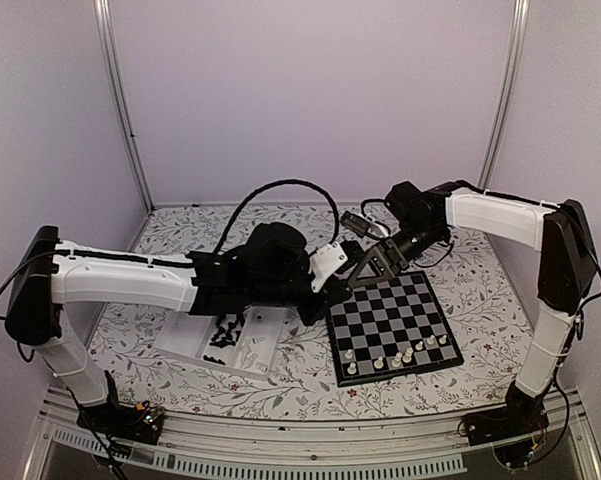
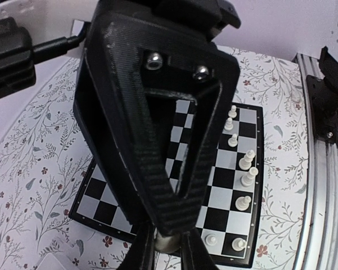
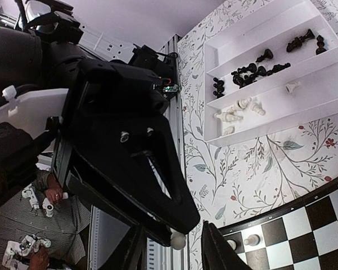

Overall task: Set up the chess pieces on the board
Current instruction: Place the chess piece on the chessboard.

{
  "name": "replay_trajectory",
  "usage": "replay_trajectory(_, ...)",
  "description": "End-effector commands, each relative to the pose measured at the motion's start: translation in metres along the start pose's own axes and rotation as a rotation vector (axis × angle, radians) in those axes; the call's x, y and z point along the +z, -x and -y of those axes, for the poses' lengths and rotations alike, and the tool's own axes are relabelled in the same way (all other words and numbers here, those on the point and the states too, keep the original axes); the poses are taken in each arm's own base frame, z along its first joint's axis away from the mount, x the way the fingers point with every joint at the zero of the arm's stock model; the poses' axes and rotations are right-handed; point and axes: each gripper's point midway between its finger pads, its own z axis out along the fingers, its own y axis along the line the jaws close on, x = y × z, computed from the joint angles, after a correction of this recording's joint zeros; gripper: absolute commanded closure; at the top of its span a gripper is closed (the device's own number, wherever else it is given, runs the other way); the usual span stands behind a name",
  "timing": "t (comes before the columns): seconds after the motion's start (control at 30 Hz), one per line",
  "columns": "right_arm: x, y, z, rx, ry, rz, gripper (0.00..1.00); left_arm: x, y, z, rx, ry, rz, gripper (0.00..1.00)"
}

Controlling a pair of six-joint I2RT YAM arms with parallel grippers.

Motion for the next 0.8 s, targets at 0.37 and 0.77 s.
replay_trajectory(0.37,0.005,-0.004,-0.007,-0.027,0.056,-0.008,0.95,0.014,0.009,-0.007,0.029,0.071,0.005,0.98)
replay_trajectory(0.77,-0.024,-0.007,0.034,-0.176,-0.406,-0.068,1.0,-0.06,0.005,-0.093,0.052,0.682,0.055,0.02)
